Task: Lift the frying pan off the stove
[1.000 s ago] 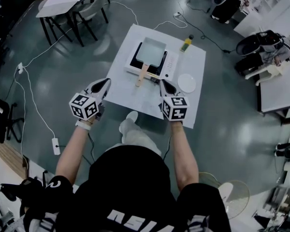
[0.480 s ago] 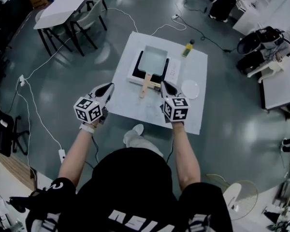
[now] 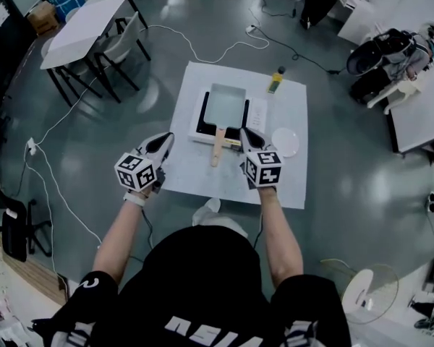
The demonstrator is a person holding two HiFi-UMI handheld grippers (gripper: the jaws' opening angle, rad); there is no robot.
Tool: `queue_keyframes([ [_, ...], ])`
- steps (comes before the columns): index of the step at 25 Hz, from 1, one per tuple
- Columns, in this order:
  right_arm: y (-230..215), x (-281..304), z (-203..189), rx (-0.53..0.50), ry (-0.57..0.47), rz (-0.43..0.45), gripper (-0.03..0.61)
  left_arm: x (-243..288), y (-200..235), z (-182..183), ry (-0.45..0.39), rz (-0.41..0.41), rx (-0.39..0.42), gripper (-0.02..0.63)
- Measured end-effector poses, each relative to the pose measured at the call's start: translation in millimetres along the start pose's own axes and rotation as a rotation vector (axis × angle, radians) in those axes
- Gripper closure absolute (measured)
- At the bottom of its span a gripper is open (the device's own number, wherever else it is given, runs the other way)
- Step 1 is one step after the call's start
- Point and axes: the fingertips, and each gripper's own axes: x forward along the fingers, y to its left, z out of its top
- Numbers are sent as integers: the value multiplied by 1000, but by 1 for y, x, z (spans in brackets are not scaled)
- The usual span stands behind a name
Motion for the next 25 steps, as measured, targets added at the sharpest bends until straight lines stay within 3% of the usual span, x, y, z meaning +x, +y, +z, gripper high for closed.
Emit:
queue_keyframes([
  [25, -40, 66, 17, 45, 3, -50, 583, 79, 39, 14, 67, -114, 0, 615],
])
